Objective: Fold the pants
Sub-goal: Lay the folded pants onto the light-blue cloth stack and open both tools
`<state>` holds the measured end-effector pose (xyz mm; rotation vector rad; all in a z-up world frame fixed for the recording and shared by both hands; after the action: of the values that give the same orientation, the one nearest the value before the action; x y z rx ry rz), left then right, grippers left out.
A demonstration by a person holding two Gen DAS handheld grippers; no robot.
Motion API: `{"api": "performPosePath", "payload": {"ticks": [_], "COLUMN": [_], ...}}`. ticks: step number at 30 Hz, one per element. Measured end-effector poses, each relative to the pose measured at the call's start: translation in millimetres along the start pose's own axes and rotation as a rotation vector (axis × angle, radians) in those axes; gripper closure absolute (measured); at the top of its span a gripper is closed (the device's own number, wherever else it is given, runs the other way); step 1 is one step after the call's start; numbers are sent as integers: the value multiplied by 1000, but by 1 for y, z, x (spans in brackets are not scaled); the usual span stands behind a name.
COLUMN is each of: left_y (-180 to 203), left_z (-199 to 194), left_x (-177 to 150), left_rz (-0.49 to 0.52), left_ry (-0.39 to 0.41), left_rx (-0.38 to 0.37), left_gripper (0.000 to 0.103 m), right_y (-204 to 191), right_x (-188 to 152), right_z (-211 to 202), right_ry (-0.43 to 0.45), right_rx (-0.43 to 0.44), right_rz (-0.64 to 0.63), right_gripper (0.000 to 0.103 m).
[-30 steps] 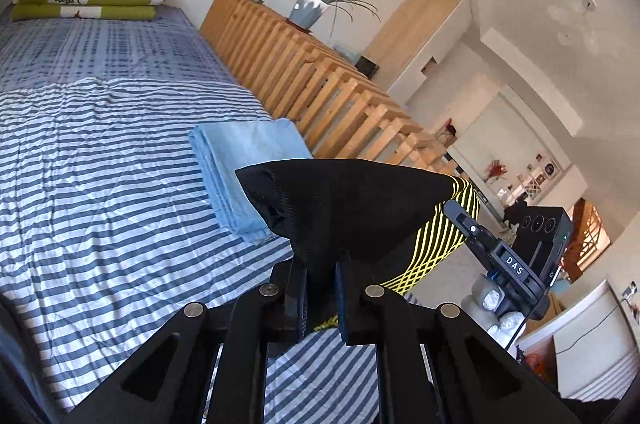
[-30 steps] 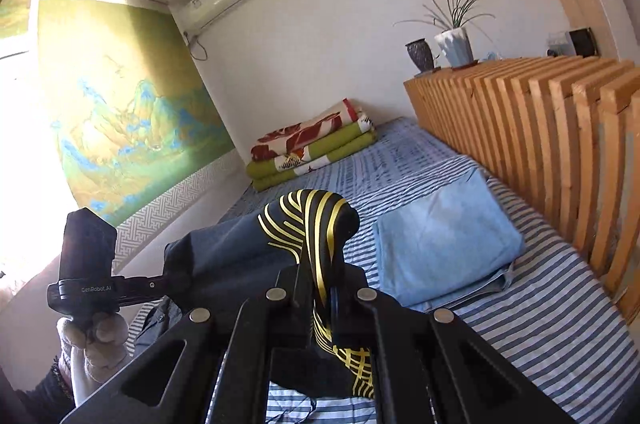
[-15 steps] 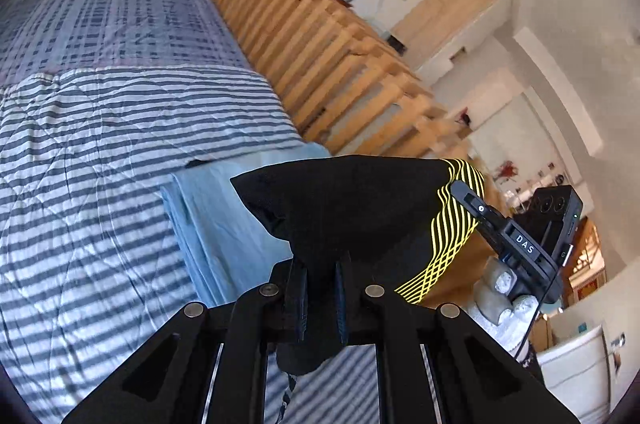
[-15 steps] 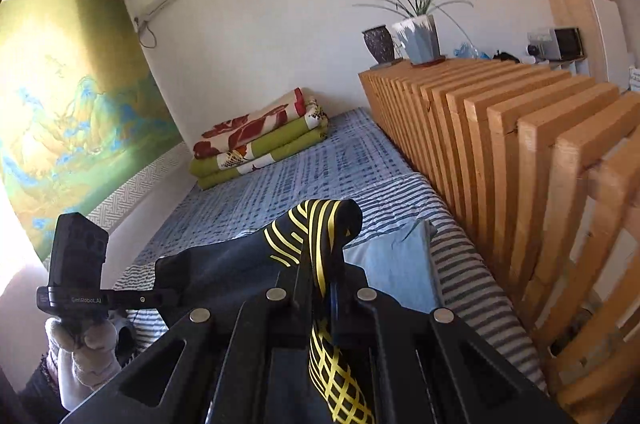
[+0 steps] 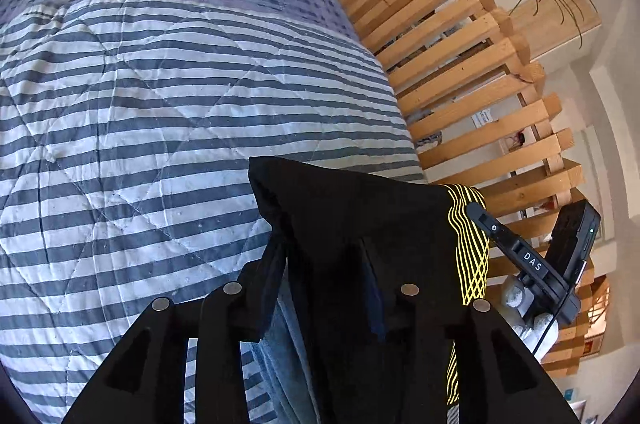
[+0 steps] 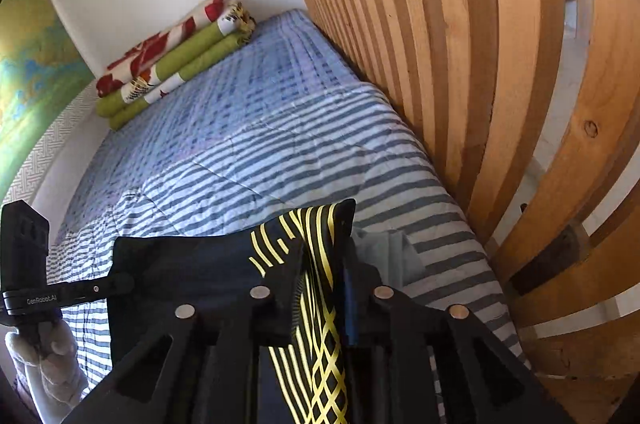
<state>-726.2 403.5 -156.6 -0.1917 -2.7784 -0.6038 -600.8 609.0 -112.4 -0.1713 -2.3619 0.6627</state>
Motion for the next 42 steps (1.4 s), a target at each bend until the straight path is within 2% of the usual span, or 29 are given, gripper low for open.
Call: {"api": "performPosePath", "payload": {"ticks": [2,4,7,10,14,17,20,22,23,25,27,33,36,42], "left_y": [-5,-9,-8,-2,22,46,56,61,61,60,56,32,21,2], "left_z": [-14,-30,-52,-66,-72,-63,-42,-32,-31,-37,-53,-129,-179,-279], "left_x": [-2,-7,-38,-90,-159,-197,-224,-238,-245,-260,-277,-331,-358,-389], "left_rz": [17,19,43,77,137,193,162,199,199,211,238,275,280,280], "left_ry": [48,100,112,62,-9,-42,-105,-90,-90,-120,-94,9,82,198], "left_rx": [30,47,1,-67,-134,-121,-108,-41,-18,-27,12,115,161,229], "left_gripper": [64,64,64,64,64,65,67,67,67,67,67,65,65,62], "right_y": [4,5,-1,-26,-46,-56,-43,-25,-20,-21,-28,-63,-94,-168], "right_x": [2,4,-9,-54,-125,-157,-165,-162,-161,-160,-162,-191,-211,-254], "right_z": [-11,-30,-69,-93,-116,-109,-95,-89,-90,-96,-107,-157,-182,-224], "right_ry": [13,59,155,127,73,15,-37,-58,-59,-64,-49,-31,-8,-5], "right_rx": [-5,-54,-32,-37,42,12,-113,-173,-180,-181,-218,-163,-122,-51], "right_rz": [-1,-22,1,-93,-114,-163,-195,-160,-141,-117,-133,-89,-105,-174], "right_gripper": [85,82,82,82,82,82,85,101,102,100,93,91,86,74]}}
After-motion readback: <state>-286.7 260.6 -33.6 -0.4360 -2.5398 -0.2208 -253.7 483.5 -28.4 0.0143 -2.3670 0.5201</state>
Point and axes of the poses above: each gripper's, at about its wrist camera, not at the fingertips, and z roughly the way its jaws point, y to its right, x to its top, the point moved 3 cm from there along z, roughly the way its jaws point, and after that the axes turned 15 degrees about x, right-handed, at the moved point
